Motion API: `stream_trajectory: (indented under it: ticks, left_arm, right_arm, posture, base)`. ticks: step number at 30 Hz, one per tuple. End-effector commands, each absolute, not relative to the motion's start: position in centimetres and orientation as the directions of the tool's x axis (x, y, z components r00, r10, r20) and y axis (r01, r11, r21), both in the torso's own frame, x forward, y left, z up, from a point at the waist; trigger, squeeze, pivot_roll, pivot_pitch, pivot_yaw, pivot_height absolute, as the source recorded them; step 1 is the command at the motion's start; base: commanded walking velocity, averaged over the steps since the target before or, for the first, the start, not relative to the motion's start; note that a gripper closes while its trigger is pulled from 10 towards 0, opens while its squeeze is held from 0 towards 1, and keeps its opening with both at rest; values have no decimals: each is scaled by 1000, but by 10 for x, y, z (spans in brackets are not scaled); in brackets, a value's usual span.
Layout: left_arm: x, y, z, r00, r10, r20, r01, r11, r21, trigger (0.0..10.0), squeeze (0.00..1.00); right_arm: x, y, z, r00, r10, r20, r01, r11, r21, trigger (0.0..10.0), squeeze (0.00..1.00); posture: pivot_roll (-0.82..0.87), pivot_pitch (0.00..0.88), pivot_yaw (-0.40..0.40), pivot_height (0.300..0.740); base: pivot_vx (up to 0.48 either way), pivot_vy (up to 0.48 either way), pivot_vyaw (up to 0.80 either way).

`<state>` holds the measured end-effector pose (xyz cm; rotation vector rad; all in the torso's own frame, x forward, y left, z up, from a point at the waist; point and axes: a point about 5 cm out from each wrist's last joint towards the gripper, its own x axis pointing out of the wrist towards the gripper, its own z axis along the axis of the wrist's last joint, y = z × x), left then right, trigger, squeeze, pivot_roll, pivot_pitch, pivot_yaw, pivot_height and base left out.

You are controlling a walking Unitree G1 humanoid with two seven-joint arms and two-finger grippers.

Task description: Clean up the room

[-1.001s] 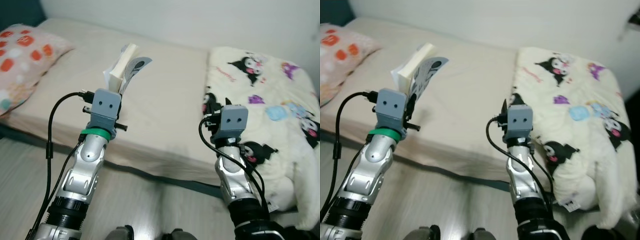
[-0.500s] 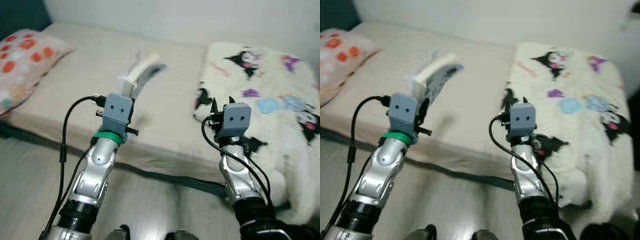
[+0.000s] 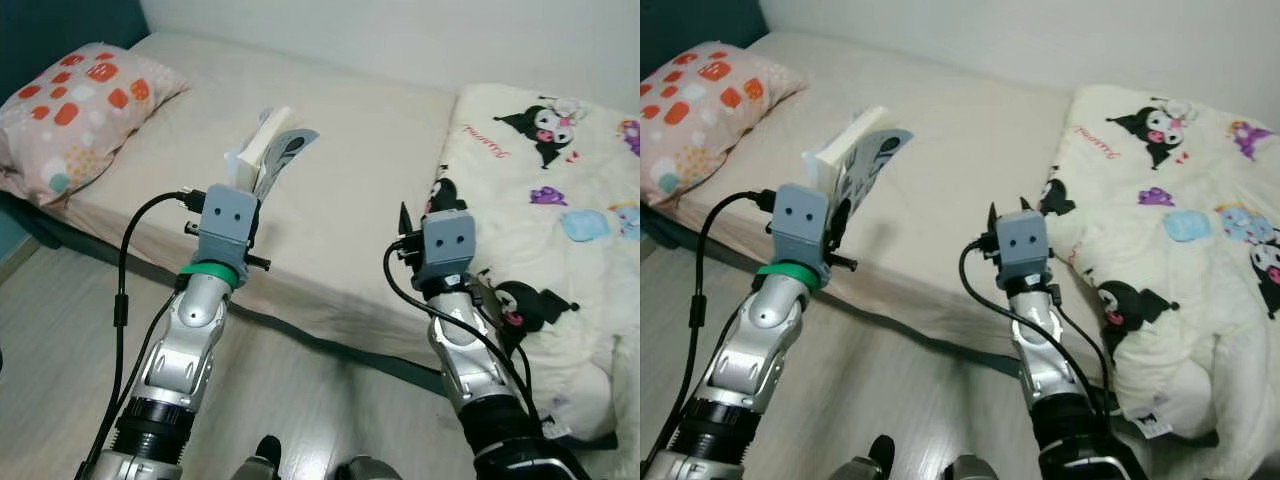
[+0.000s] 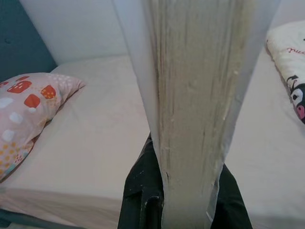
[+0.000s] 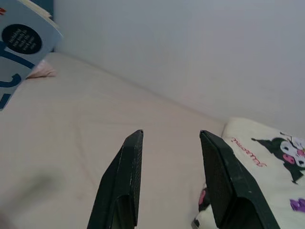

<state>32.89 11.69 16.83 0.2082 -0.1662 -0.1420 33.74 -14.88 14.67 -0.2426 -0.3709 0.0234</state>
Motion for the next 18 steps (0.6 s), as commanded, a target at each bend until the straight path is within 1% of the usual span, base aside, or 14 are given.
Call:
stream_trajectory:
  ticks: [1,18]
  left_arm:
    - [328,119,169,976,-149,159,110,967,229,10000,0]
    - [330,123,170,977,-129,170,87,968,234,10000,0]
  right_arm:
    - [336,-146,140,939,78,334,6,970,-243,10000,0]
    - [336,-145,142,938,91,335,-2,966,-257,10000,0]
  posture:
    - [-91,90,46,740]
    - [-94,89,46,740]
  base:
    - [0,0,763]
    - [0,0,762]
